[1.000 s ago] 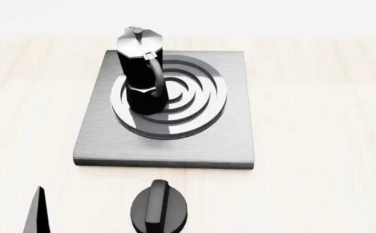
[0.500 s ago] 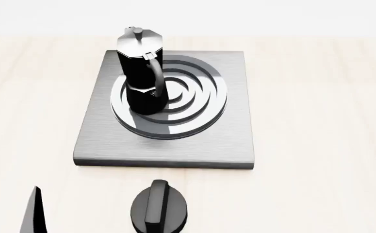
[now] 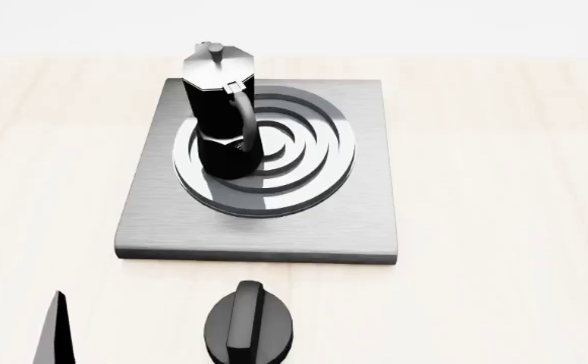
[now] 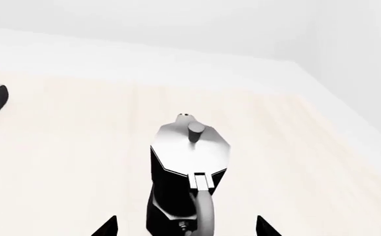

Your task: Put both moka pots on the stove.

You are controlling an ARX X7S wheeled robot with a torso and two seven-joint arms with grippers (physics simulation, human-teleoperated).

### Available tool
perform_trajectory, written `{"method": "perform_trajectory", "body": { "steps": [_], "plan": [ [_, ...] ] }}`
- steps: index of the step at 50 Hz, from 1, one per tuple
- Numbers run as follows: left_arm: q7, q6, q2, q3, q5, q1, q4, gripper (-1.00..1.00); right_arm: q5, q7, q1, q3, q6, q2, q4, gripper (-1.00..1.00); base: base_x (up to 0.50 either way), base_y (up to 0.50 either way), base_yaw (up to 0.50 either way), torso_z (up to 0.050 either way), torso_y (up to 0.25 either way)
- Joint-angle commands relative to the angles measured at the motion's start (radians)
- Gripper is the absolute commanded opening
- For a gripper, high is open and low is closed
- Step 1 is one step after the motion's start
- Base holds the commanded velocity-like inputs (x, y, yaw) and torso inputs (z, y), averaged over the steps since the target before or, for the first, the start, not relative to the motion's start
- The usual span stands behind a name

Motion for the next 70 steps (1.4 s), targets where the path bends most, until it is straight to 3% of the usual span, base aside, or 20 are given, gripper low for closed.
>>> {"method": "perform_trajectory", "body": {
  "steps": [1,14,30,45,70],
  "plan": [
    [0.001,0.009,0.002,0.006,0.004,-0.003,-0.013,1.0,0.023,-0.035,-0.023,0.005,-0.007,-0.075,0.134,1.0,0.0,0.0,0.0,0.0,0.0],
    [0.001,0.012,0.0,0.01,0.005,-0.005,-0.019,1.0,0.032,-0.017,-0.038,0.01,-0.009,-0.121,0.195,1.0,0.0,0.0,0.0,0.0,0.0],
    [0.003,0.026,0.002,0.022,0.015,-0.005,-0.036,1.0,0.028,-0.02,-0.096,0.018,-0.075,-0.252,0.402,1.0,0.0,0.0,0.0,0.0,0.0],
    [0.004,0.034,0.001,0.027,0.018,-0.007,-0.046,1.0,0.038,-0.104,-0.118,0.027,-0.076,-0.345,0.539,1.0,0.0,0.0,0.0,0.0,0.0],
    [-0.017,-0.021,-0.008,0.036,0.013,-0.018,0.001,1.0,0.073,-0.109,-0.16,0.063,-0.105,-0.309,0.507,1.0,0.0,0.0,0.0,0.0,0.0]
  ]
}}
